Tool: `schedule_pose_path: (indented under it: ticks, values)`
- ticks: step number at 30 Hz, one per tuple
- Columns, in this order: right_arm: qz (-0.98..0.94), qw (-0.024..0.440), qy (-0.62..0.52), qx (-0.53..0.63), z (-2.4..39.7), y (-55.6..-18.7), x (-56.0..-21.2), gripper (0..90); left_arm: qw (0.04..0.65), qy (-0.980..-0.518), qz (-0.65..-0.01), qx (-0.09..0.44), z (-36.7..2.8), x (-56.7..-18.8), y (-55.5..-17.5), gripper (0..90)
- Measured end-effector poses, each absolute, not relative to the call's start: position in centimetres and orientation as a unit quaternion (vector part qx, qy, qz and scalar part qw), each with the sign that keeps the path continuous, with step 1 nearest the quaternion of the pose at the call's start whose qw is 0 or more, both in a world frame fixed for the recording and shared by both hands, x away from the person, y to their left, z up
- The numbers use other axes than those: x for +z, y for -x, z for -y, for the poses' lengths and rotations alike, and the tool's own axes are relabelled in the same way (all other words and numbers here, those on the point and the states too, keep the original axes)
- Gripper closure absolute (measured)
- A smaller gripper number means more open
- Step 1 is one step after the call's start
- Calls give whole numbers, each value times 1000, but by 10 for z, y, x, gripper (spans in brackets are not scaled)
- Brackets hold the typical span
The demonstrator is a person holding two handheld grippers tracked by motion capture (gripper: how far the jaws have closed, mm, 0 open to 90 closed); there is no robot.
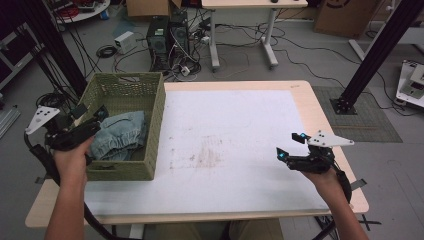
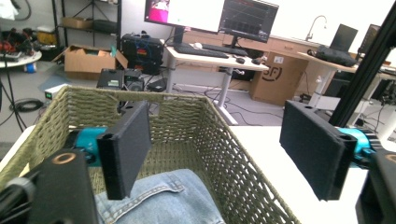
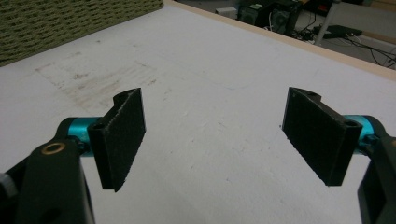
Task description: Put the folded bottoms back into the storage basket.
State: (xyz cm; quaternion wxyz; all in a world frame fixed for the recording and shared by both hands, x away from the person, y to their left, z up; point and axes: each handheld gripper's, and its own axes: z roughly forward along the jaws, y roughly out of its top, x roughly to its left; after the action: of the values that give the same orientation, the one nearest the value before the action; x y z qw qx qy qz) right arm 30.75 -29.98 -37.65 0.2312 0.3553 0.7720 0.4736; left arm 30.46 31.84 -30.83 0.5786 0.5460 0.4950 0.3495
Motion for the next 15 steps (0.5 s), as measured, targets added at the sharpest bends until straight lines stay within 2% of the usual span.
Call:
schedule_pose_path:
  ticks: [15]
  values:
    - [-771,232,-355,476,300,-306,-378,218,594,-584,-436,340,-272,-308,-301,226]
